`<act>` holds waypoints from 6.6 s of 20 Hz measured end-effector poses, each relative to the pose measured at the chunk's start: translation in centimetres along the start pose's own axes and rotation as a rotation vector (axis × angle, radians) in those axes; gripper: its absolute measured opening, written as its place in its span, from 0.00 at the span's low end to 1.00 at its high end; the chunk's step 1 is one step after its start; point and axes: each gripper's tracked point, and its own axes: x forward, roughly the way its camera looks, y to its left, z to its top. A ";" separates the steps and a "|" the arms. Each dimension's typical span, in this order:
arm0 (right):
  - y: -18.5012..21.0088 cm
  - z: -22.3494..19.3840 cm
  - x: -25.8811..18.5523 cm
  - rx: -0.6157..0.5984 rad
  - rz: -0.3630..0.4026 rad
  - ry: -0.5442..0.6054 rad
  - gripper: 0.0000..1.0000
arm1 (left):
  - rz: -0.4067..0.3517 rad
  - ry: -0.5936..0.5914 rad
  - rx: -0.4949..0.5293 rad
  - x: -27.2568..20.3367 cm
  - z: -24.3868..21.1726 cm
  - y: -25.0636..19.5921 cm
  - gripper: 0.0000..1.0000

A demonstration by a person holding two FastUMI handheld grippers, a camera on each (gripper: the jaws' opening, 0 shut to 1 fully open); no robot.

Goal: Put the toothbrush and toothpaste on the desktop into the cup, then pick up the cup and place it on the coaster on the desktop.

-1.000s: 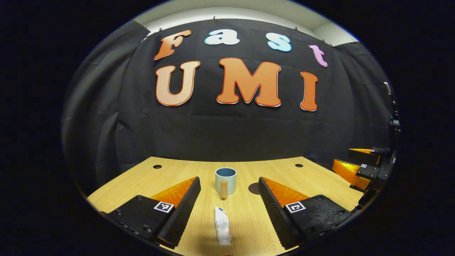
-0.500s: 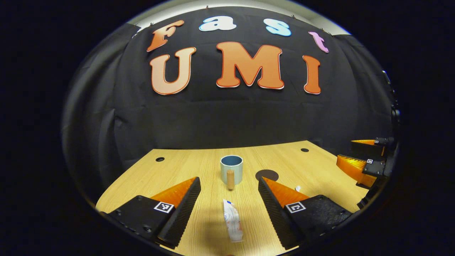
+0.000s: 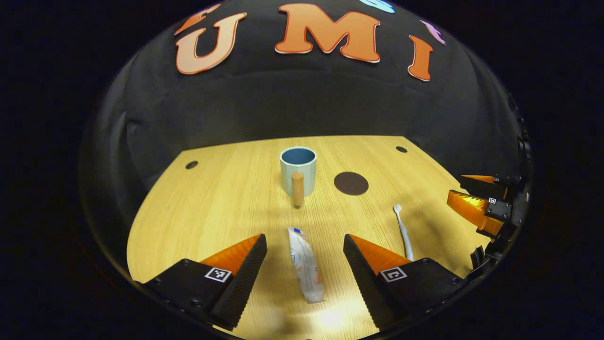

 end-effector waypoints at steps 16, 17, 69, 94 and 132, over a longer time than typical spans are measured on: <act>3.2 -9.5 5.4 0.031 0.096 0.428 0.48 | 0.047 0.367 -0.032 0.1 0.9 1.2 0.84; 3.5 -9.8 5.6 0.037 0.102 0.446 0.43 | 0.054 0.381 -0.035 0.1 1.3 1.5 0.87; 4.3 2.2 3.4 0.221 0.153 -0.025 0.02 | 0.024 -0.263 -0.078 4.4 11.5 6.9 0.07; 3.8 8.2 8.2 0.194 0.127 -0.317 0.02 | 0.084 -0.785 -0.068 8.7 28.5 8.8 0.07; 13.8 14.2 12.6 0.204 0.253 -0.485 0.02 | 0.107 -0.706 -0.046 5.0 20.7 13.2 0.98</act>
